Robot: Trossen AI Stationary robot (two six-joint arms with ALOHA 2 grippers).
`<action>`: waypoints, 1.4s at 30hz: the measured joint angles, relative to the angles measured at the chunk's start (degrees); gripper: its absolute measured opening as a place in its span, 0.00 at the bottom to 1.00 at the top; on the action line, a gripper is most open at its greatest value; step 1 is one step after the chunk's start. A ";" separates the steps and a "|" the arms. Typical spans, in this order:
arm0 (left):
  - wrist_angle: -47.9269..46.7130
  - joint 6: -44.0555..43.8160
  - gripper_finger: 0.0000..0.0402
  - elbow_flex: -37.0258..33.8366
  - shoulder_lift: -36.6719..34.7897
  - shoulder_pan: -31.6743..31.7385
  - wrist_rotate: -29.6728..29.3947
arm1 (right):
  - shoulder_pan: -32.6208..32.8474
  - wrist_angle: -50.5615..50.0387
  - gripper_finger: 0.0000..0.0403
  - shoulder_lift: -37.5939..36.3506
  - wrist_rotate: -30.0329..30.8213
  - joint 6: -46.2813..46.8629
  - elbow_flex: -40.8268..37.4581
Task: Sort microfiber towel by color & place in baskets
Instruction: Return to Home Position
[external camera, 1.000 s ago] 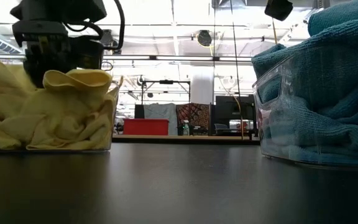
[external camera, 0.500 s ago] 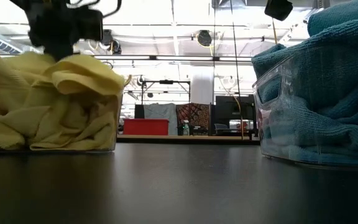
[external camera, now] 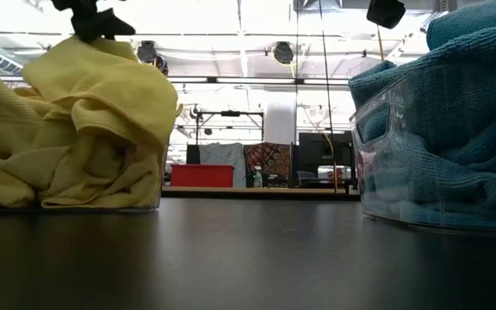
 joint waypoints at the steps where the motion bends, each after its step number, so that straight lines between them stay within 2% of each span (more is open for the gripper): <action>1: -0.49 -0.04 0.52 0.03 -0.70 0.00 0.00 | 0.00 -0.02 0.56 0.00 -0.02 0.00 -0.02; 5: -5.26 -3.82 0.52 0.07 -1.50 -0.02 3.19 | -0.01 0.00 0.56 0.00 -0.02 0.00 -0.01; 9: -6.60 -7.84 0.52 0.07 -0.50 -0.56 13.32 | 0.00 0.01 0.56 0.00 -0.04 0.00 0.00; 13: -5.54 -12.06 0.52 0.07 -0.03 -2.19 19.49 | 0.00 0.16 0.56 0.00 -0.04 0.00 -0.01; 16: -2.09 -14.79 0.52 0.01 0.06 -3.52 23.54 | 0.00 0.49 0.56 0.00 -0.04 0.00 -0.02; 19: 6.38 -15.00 0.52 0.01 -0.49 -3.85 25.99 | -0.02 0.88 0.56 0.00 -0.06 -0.13 0.00; 22: 12.19 -11.45 0.52 0.07 -1.28 -2.50 21.18 | 0.00 1.89 0.56 -0.01 -0.06 -1.07 -0.01; 26: 12.26 -2.32 0.52 0.07 -1.91 0.34 10.08 | -0.01 4.49 0.56 0.00 -0.10 -2.59 -0.02; 30: 12.46 6.14 0.52 0.07 -2.04 2.98 2.25 | -0.02 8.07 0.56 -0.33 -2.18 -7.49 -0.05; 37: 12.46 15.90 0.52 0.07 -3.05 7.47 -2.13 | -1.91 19.09 0.56 -4.09 -8.28 -9.25 -0.07; 42: 12.46 20.53 0.52 0.07 -6.15 11.19 -2.84 | -4.41 19.92 0.56 -6.72 -9.27 -8.98 -0.07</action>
